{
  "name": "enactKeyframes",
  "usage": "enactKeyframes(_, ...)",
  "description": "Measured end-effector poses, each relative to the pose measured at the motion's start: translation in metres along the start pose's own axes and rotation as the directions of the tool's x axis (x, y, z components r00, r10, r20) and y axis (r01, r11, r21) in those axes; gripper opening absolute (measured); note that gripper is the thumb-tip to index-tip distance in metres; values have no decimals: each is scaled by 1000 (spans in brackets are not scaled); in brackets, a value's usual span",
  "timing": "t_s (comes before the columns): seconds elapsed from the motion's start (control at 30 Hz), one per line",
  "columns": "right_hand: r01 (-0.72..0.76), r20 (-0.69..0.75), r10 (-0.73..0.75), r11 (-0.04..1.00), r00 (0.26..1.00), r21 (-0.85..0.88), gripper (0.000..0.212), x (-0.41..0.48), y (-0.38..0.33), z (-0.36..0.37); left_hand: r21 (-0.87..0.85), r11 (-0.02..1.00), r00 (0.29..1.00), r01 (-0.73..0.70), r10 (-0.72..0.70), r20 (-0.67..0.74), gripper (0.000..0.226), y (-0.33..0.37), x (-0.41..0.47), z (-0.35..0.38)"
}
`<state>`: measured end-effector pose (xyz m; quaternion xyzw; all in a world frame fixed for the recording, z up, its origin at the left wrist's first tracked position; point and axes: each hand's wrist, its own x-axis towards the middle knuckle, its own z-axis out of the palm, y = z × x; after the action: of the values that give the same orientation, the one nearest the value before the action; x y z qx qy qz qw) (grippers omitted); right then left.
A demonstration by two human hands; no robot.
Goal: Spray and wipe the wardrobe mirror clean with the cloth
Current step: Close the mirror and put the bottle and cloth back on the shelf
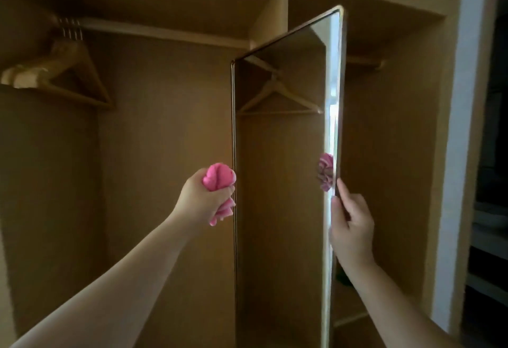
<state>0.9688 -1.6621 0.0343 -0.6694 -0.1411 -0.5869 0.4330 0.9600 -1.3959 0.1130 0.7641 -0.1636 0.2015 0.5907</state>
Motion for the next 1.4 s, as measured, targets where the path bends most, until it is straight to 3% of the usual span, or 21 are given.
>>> enactKeyframes(0.23,208,1,-212,958,977,-196,38,-16,-36,25,1,1000,1000,15,-15,-10,17,-14,2,-33)
enactKeyframes(0.37,248,14,-256,917,966,-312,37,-12,-38,29,-2,1000,1000,10,-10,-6,18,-19,9,-40)
enactKeyframes(0.53,333,155,-295,845,943,-417,59,5,-38,34,-7,1000,1000,16,-16,-15,20,-26,19,-39)
enactKeyframes(0.63,383,273,-293,839,916,-386,71,13,-36,42,8,1000,999,12,-12,-31,20,-29,26,-36)
enactKeyframes(1.1,361,320,-222,795,921,-488,77,24,-8,95,33,998,995,56,-53,-83,20,-55,52,-39)
enactKeyframes(1.4,378,437,-105,700,893,-606,80,36,18,140,29,997,994,65,-62,-85,14,-73,59,-46)
